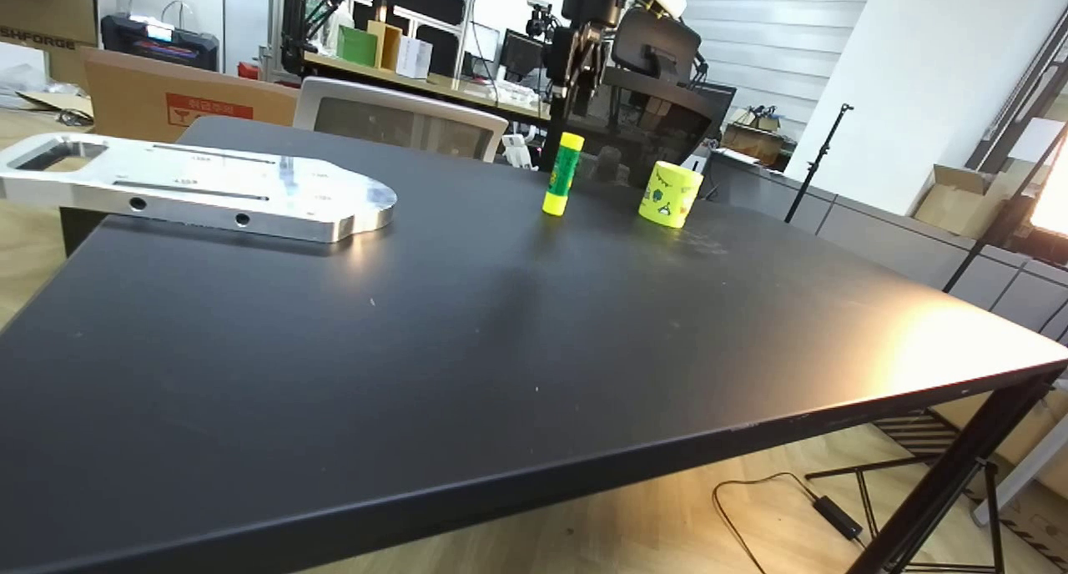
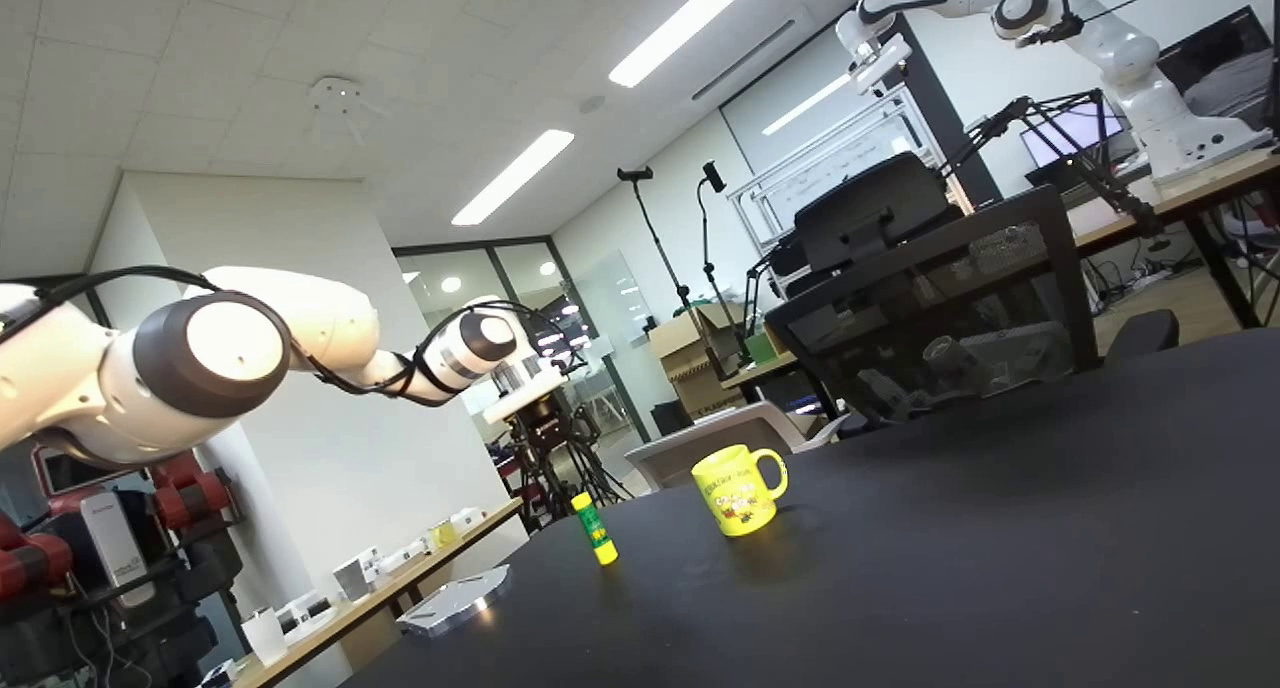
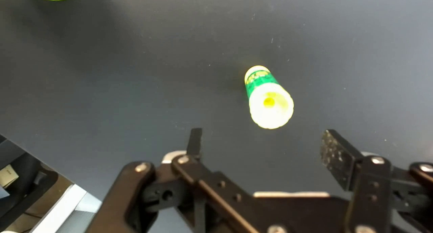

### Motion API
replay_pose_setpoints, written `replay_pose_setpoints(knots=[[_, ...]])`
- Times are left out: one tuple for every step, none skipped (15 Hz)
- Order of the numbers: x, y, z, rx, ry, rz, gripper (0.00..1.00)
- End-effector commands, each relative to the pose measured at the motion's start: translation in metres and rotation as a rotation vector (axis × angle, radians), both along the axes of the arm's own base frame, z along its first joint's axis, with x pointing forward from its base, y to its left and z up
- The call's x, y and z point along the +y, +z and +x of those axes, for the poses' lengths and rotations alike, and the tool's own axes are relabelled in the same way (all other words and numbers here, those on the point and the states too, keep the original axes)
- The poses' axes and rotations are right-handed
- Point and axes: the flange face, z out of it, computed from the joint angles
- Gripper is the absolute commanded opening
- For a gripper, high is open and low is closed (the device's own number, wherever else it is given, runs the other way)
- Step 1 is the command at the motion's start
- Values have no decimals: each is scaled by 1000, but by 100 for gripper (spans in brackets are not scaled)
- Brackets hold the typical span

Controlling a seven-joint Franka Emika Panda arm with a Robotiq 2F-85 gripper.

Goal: Put the paper glue on the table

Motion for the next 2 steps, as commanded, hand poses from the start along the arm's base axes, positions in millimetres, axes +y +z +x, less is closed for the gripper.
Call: replay_pose_setpoints(knots=[[0, 5, 0, -5, -1, 2, 96], [0, 8, 1, -8, -1, 3, 100]])
